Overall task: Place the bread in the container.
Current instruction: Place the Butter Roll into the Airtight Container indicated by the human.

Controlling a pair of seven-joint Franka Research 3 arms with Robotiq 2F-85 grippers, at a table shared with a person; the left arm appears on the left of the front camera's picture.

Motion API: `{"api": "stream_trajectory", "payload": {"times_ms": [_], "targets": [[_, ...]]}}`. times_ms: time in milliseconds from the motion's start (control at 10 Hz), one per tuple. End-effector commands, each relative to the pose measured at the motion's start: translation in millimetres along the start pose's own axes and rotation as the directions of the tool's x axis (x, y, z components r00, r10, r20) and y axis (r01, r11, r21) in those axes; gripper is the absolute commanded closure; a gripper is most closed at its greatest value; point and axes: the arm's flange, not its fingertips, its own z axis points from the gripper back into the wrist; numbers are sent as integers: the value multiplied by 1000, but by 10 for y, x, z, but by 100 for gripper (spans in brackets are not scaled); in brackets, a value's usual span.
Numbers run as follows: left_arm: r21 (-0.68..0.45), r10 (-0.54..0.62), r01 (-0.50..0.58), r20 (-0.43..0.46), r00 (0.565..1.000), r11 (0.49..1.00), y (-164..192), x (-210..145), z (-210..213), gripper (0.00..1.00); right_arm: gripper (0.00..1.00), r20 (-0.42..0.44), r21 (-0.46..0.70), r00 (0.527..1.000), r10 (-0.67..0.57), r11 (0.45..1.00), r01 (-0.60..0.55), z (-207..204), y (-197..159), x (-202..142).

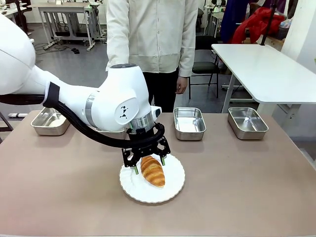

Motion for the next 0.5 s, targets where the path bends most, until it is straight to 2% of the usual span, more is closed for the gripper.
{"api": "stream_trajectory", "payload": {"times_ms": [0,400], "targets": [[17,-14,14,5,1000,1000,-104,87,-73,0,0,27,14,999,18,1000,-18,-2,-19,8],[51,6,-4,-36,999,999,-115,210,-240,0,0,27,14,999,18,1000,-18,-2,-19,8]]}}
